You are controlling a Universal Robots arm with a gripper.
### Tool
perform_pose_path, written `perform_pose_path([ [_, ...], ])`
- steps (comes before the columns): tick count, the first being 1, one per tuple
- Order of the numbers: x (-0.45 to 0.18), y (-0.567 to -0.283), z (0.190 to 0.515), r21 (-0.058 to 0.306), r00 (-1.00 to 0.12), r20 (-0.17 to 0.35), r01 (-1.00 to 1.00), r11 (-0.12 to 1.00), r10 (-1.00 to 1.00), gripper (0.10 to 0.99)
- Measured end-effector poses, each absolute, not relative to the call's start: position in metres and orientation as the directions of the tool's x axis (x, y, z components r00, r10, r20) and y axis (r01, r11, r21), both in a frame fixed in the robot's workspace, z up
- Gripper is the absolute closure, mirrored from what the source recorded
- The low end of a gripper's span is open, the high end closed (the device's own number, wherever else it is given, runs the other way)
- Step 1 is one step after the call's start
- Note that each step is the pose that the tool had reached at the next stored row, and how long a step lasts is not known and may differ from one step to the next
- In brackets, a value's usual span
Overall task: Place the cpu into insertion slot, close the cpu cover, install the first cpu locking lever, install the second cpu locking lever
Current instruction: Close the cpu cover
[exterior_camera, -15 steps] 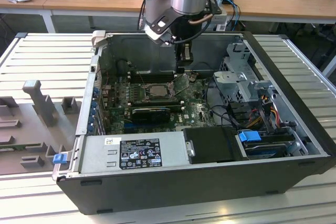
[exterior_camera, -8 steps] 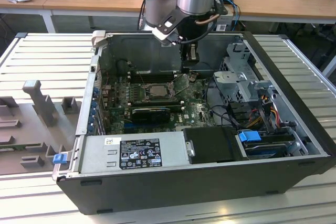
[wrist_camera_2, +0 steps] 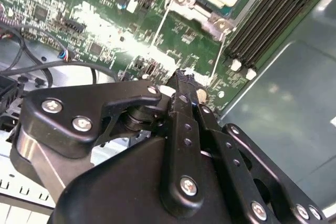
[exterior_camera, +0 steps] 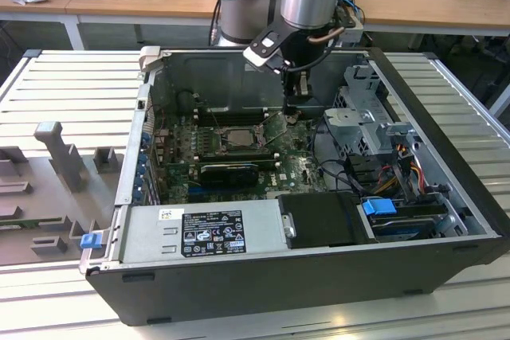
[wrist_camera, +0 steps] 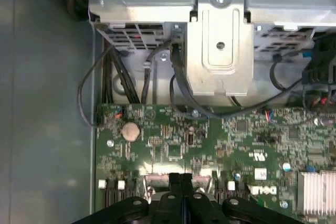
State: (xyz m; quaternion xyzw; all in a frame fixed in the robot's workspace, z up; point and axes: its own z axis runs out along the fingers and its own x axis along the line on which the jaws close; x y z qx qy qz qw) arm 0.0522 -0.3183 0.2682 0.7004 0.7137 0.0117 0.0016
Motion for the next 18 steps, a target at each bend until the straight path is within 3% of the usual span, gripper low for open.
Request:
perform_pose_path([
  [11, 0.069, -0.318, 0.247, 0.017, -0.03, 0.014, 0.999, 0.03, 0.999, 0.98],
  [14, 0.069, -0.318, 0.247, -0.02, -0.029, 0.016, 0.999, 0.03, 0.999, 0.98],
  [15, 0.069, -0.318, 0.247, -0.05, -0.029, 0.017, 0.998, 0.03, 0.999, 0.98],
  [18, 0.067, -0.318, 0.247, -0.054, -0.029, 0.017, 0.998, 0.03, 0.999, 0.98],
])
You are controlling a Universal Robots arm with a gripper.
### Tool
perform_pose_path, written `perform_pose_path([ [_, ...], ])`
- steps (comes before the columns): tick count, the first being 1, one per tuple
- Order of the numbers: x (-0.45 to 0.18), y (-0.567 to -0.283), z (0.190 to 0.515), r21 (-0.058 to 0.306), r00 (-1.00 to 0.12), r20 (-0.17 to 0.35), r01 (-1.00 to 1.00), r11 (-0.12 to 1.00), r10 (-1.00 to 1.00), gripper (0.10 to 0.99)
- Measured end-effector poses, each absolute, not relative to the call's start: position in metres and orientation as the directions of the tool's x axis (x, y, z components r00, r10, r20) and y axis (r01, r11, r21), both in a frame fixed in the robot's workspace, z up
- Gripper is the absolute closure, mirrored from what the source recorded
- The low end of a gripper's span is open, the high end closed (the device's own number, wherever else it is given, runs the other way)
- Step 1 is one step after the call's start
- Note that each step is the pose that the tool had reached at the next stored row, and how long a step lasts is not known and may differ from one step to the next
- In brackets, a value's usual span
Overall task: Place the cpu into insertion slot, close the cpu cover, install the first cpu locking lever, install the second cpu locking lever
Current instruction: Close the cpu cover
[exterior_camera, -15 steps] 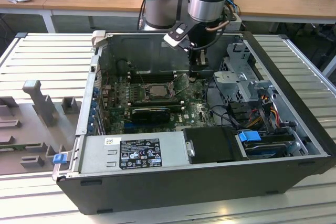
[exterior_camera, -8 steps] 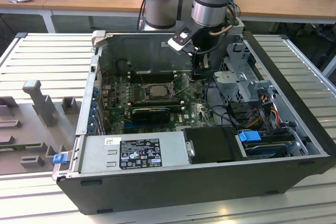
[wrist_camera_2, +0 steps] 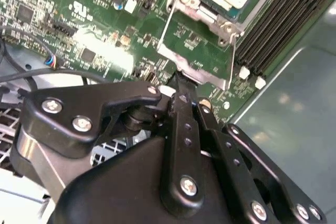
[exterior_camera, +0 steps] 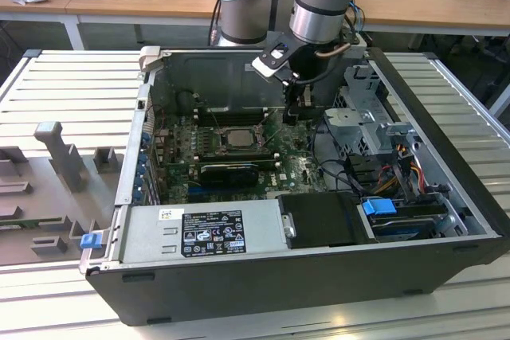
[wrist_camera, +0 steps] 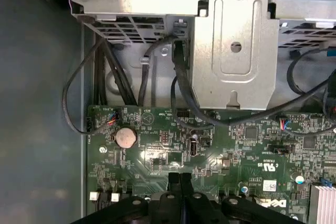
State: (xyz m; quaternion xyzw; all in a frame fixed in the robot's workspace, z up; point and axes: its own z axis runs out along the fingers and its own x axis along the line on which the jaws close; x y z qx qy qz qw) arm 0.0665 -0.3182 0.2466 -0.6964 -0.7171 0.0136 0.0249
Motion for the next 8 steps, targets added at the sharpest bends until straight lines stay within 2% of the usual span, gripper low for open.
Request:
perform_pose_path([
  [8, 0.0608, -0.3181, 0.2466, -0.053, -0.029, 0.017, 0.998, 0.03, 0.999, 0.98],
])
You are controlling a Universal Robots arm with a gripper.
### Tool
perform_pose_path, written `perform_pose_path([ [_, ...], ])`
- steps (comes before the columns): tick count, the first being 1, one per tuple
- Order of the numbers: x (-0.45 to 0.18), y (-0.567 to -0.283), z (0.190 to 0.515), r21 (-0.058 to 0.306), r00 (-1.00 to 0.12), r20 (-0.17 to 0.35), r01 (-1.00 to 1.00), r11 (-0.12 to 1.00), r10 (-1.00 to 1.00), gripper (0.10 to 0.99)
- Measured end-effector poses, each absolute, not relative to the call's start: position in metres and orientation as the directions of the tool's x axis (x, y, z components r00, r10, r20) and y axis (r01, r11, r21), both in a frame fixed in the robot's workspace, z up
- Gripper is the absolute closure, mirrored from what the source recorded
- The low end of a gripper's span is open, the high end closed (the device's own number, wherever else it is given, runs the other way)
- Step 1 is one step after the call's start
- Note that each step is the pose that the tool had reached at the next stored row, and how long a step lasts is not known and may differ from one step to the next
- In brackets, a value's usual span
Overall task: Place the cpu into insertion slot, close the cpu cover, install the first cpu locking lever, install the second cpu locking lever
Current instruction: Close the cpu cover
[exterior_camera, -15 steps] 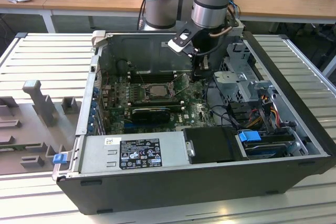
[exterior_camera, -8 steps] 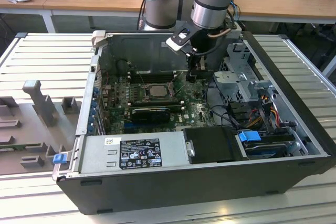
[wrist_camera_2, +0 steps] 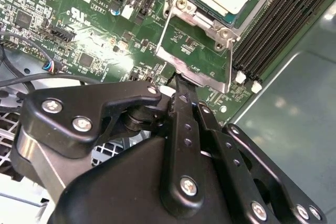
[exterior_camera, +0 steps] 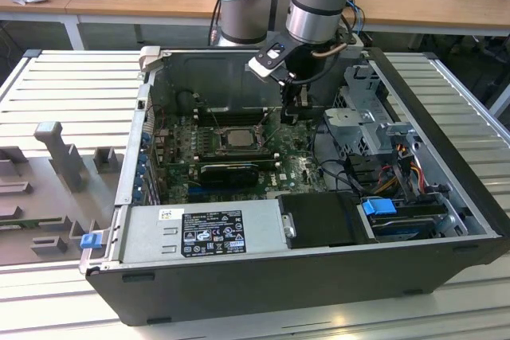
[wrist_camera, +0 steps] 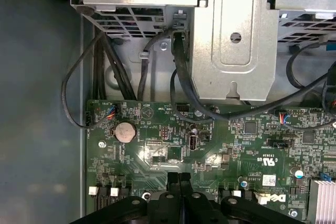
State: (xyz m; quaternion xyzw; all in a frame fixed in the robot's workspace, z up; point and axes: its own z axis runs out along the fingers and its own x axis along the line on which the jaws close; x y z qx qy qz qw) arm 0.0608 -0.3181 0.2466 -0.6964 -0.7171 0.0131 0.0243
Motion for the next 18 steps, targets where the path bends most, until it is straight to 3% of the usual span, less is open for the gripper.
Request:
perform_pose_path([
  [18, 0.0531, -0.3181, 0.2466, -0.045, -0.029, 0.017, 0.999, 0.03, 0.999, 0.98],
])
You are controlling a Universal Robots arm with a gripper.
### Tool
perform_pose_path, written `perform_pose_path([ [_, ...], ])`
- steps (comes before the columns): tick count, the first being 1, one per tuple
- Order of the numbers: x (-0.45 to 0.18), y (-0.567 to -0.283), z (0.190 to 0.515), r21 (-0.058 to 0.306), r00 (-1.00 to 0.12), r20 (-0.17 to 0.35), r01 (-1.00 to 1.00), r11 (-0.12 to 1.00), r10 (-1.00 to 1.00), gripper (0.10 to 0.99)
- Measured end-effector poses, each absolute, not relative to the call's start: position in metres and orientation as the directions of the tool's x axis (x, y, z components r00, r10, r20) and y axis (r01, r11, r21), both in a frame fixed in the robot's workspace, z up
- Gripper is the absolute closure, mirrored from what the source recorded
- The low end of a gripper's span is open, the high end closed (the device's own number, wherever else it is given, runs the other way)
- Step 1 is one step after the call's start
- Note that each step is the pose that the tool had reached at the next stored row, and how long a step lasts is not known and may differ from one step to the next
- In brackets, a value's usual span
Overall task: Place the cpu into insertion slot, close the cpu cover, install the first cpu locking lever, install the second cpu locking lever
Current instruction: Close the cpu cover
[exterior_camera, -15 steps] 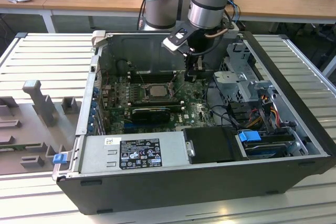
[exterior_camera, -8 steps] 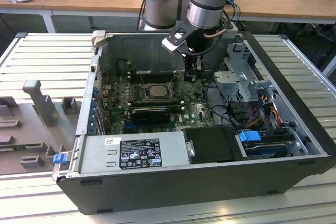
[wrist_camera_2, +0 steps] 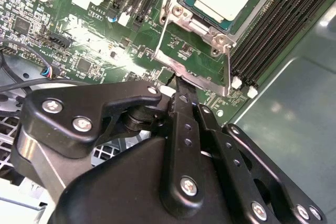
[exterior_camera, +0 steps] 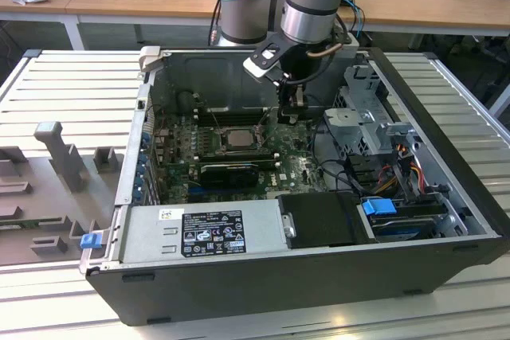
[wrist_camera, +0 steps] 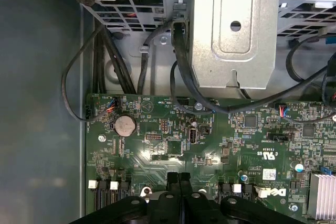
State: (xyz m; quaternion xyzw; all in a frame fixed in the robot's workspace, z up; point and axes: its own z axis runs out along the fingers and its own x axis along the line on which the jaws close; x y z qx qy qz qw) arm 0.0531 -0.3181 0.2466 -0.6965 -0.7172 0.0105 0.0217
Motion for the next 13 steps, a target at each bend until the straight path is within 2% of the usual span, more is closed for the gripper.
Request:
perform_pose_path([
  [10, 0.036, -0.318, 0.247, -0.035, -0.029, 0.016, 0.999, 0.03, 0.999, 0.98],
  [13, 0.022, -0.318, 0.246, -0.018, -0.029, 0.016, 0.999, 0.03, 0.999, 0.98],
])
